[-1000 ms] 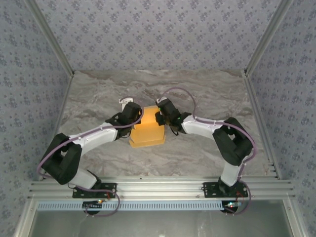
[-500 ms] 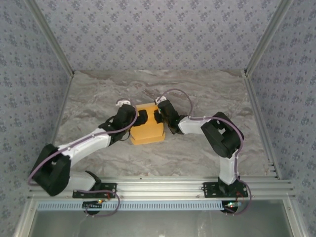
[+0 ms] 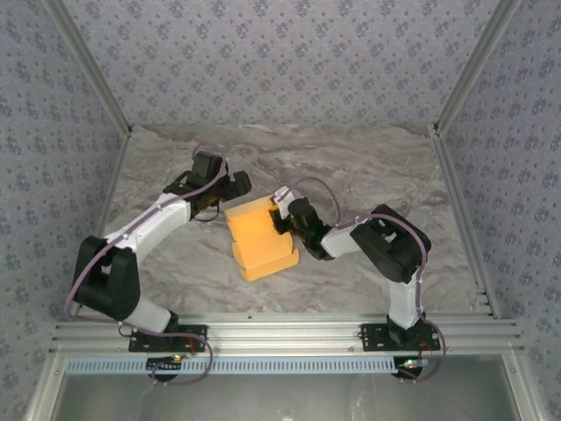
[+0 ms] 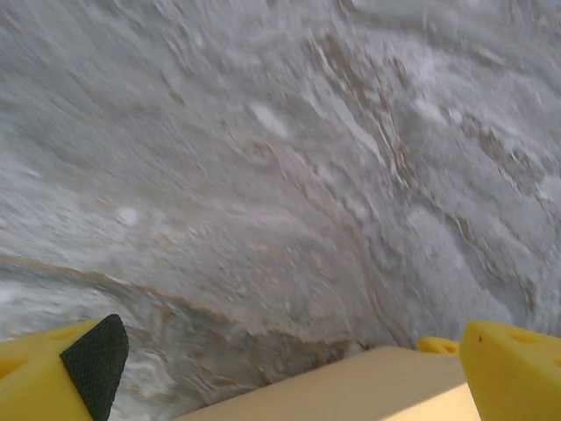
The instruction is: Fold the paper box
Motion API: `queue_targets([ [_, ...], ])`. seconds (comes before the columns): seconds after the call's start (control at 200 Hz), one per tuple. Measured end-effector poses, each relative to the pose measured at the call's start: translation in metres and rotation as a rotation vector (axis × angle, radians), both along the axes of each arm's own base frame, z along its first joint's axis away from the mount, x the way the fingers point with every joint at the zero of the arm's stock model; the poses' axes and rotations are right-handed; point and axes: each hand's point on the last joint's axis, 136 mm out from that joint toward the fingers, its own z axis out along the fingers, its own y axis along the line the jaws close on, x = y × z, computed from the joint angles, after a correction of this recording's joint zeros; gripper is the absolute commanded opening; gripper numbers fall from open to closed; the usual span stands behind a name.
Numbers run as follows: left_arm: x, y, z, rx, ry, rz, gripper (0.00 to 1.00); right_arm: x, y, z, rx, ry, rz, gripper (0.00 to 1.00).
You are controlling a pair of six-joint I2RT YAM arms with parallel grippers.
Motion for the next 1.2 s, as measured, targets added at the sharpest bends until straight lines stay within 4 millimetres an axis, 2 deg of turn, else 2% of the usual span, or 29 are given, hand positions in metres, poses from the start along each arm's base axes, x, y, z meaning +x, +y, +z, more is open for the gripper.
queue_targets([
  [0.16, -0.013, -0.025, -0.012, -0.056, 0.05, -0.09, 0.99, -0.008, 0.018, 0.005, -0.027, -0.08, 0.05, 0.11],
  [0.31, -0.014, -0.044, -0.003, -0.056, -0.013, -0.155, 0.99, -0.007, 0.022, 0.004, -0.043, -0.123, 0.044, 0.13],
  [0.635, -0.021, -0.034, -0.009, -0.004, -0.081, -0.175, 0.99, -0.009, 0.021, -0.004, -0.06, -0.13, 0.056, 0.16],
  [0.849, -0.02, -0.036, -0.013, -0.005, -0.094, -0.19, 0.99, -0.011, 0.02, -0.006, -0.047, -0.131, 0.07, 0.17],
  [1.069, -0.012, -0.042, -0.022, -0.028, -0.102, -0.19, 0.99, -0.012, 0.019, -0.009, -0.04, -0.121, 0.093, 0.16],
  [1.199, -0.009, -0.04, -0.028, -0.029, -0.094, -0.186, 0.98, -0.016, 0.02, -0.009, -0.03, -0.121, 0.114, 0.12],
])
